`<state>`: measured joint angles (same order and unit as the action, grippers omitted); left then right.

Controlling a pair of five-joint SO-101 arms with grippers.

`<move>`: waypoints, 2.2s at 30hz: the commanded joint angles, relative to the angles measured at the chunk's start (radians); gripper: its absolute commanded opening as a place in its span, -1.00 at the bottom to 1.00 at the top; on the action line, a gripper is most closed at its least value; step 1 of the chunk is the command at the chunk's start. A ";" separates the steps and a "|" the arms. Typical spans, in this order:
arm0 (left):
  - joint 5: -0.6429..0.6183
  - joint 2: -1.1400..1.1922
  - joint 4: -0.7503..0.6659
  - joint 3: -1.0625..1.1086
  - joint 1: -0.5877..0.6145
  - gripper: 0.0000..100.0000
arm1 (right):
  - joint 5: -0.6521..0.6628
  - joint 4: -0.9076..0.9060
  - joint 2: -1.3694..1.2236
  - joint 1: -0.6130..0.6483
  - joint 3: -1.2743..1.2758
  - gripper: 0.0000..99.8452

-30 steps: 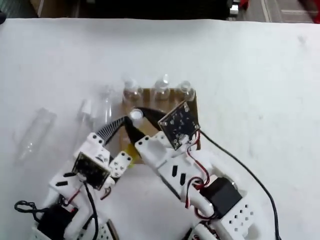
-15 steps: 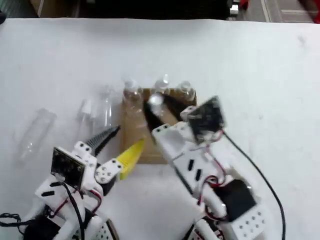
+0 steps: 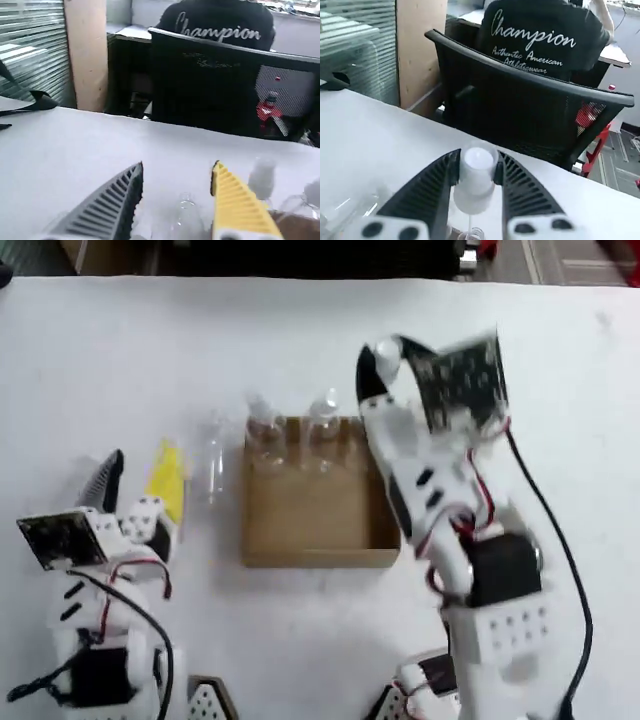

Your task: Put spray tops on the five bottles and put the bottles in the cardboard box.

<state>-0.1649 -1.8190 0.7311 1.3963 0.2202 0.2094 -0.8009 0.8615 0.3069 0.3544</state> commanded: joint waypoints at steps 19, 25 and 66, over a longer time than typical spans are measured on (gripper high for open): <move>-0.026 -0.007 -0.150 0.061 0.067 -0.59 | 0.107 -0.122 -0.349 -0.035 -0.336 -0.97; -0.026 -0.007 -0.150 0.061 0.067 -0.59 | 0.107 -0.120 -0.383 -0.033 -0.311 -0.97; -0.026 -0.007 -0.150 0.061 0.064 -0.59 | 0.100 -0.065 -0.567 -0.036 -0.287 -0.59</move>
<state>-0.1849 -1.8159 0.6099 1.4638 0.2785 0.3076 -0.8792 0.2785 0.2854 0.0767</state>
